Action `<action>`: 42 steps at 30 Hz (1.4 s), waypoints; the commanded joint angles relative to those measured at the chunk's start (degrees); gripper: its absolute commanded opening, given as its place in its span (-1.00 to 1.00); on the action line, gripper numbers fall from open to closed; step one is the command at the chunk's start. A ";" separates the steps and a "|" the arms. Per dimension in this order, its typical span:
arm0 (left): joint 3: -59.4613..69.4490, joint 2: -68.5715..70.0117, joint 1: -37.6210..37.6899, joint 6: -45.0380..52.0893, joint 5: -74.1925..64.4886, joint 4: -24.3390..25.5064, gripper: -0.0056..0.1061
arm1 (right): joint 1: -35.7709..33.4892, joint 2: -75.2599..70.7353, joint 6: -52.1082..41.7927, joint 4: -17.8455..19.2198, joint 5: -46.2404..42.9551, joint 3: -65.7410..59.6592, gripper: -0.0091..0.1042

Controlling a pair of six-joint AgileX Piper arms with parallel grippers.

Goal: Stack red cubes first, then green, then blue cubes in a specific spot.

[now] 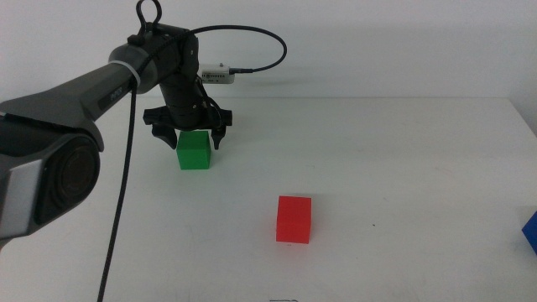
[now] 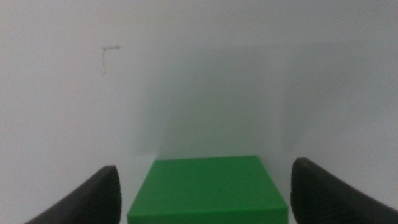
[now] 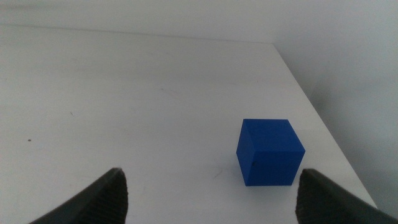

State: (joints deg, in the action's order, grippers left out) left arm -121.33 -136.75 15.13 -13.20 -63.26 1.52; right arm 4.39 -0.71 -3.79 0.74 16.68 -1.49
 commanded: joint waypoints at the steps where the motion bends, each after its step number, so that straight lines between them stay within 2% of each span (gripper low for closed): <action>1: -1.84 4.09 0.18 -0.54 1.15 -0.25 0.77 | 0.46 -0.85 -0.57 0.43 -4.19 0.58 0.63; 7: -1.84 4.09 0.18 -1.75 0.35 -0.45 0.76 | 0.46 -0.85 -0.57 0.43 -4.19 0.58 0.63; 12: -1.84 4.09 0.18 -1.75 -1.23 -0.63 0.56 | 0.46 -0.85 -0.57 0.43 -4.19 0.58 0.63; 16: -1.84 4.09 0.18 -1.75 -2.26 -0.58 0.18 | 0.46 -0.85 -0.57 0.43 -4.19 0.58 0.63; 25: -1.84 5.37 0.23 -2.67 -2.41 -3.67 -0.93 | 0.46 -0.85 -0.57 0.43 -4.19 0.58 0.63; 27: -1.69 6.88 0.63 -3.06 -2.61 -3.67 -0.93 | 0.46 -0.85 -0.57 0.43 -4.19 0.58 0.63; 31: 0.98 12.17 2.93 -4.57 -3.52 -0.11 -0.93 | 0.46 -0.85 -0.57 0.43 -4.19 0.58 0.63; 35: 10.12 21.20 6.17 -8.74 -0.53 4.46 -0.93 | 0.46 -0.85 -0.57 0.43 -4.19 0.58 0.63; 42: 25.96 35.95 12.76 -19.01 3.92 7.56 -0.93 | 0.46 -0.85 -0.57 0.43 -4.19 0.58 0.63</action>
State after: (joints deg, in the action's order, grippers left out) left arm -96.09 -106.62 26.31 -28.41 -61.66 7.40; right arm 4.39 -0.71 -3.79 0.74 16.68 -1.49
